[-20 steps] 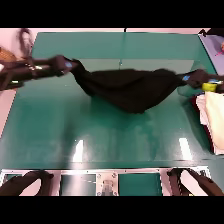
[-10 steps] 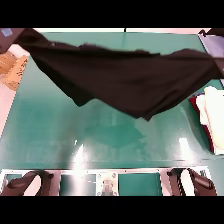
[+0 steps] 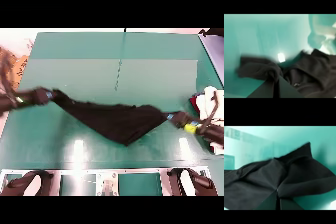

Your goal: Fold the shirts.

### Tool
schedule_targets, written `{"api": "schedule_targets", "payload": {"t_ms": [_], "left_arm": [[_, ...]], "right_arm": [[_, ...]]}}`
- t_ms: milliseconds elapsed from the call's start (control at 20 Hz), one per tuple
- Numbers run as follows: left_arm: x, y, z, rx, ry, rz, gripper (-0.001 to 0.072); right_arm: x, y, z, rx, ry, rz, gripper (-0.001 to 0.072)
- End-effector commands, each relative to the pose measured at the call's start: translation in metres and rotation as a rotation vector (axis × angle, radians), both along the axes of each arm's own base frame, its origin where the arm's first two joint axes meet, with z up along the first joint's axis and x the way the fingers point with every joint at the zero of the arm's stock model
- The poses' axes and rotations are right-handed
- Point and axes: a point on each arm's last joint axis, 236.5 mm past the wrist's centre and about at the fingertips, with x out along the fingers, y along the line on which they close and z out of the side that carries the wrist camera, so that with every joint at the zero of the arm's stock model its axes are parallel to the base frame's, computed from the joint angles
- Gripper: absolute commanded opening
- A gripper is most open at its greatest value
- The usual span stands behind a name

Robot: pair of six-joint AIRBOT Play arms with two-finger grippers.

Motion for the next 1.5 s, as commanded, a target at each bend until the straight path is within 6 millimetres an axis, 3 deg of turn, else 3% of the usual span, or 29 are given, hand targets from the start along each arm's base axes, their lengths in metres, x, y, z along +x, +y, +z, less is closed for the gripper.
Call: {"api": "schedule_targets", "payload": {"t_ms": [0,100,250,300,400,450,500,600,700,750,1000,1100,1250,1450], "left_arm": [[-0.028,0.000,-0.094,-0.047,0.131,0.083,0.0021],[-0.046,-0.002,-0.121,-0.048,0.192,0.093,0.0021],[-0.053,-0.008,-0.121,-0.067,0.213,0.065,0.0022],[-0.053,-0.011,-0.116,-0.072,0.209,0.045,0.0041],[-0.042,-0.013,-0.092,-0.066,0.160,0.009,0.0645],[-0.033,-0.012,-0.074,-0.059,0.118,-0.008,0.0676],[-0.021,-0.010,-0.052,-0.039,0.062,-0.021,0.0676],[0.001,0.000,-0.011,0.027,-0.053,-0.026,0.0676],[0.012,0.003,0.017,0.049,-0.122,-0.029,0.0675],[0.012,0.001,0.020,0.047,-0.123,-0.035,0.0675],[-0.008,-0.010,-0.007,0.019,-0.037,-0.084,0.0675],[-0.019,-0.030,-0.026,0.021,-0.009,-0.130,0.0675],[-0.036,-0.068,-0.057,0.044,0.042,-0.177,0.0675],[-0.079,-0.093,-0.107,0.061,0.292,-0.256,0.0675]], "right_arm": [[-0.019,0.000,-0.076,0.002,0.130,-0.069,0.0014],[-0.021,0.002,-0.082,-0.006,0.143,-0.046,0.0023],[-0.027,0.003,-0.086,-0.020,0.164,-0.022,0.0109],[-0.031,0.000,-0.087,-0.038,0.185,-0.014,0.0229],[-0.038,-0.017,-0.080,-0.109,0.265,-0.005,0.0294],[-0.042,-0.034,-0.072,-0.172,0.310,-0.012,0.0348],[-0.045,-0.057,-0.061,-0.246,0.352,-0.041,0.0413],[-0.038,-0.101,-0.029,-0.378,0.349,-0.128,0.0434],[-0.024,-0.114,-0.005,-0.393,0.300,-0.171,0.0432],[-0.024,-0.114,-0.008,-0.387,0.312,-0.167,0.0432],[-0.037,-0.108,-0.069,-0.302,0.503,-0.132,0.0431],[-0.036,-0.103,-0.090,-0.249,0.547,-0.141,0.0431],[-0.023,-0.087,-0.106,-0.145,0.548,-0.113,0.0430],[0.000,-0.064,-0.113,-0.002,0.504,-0.070,0.0428]]}}
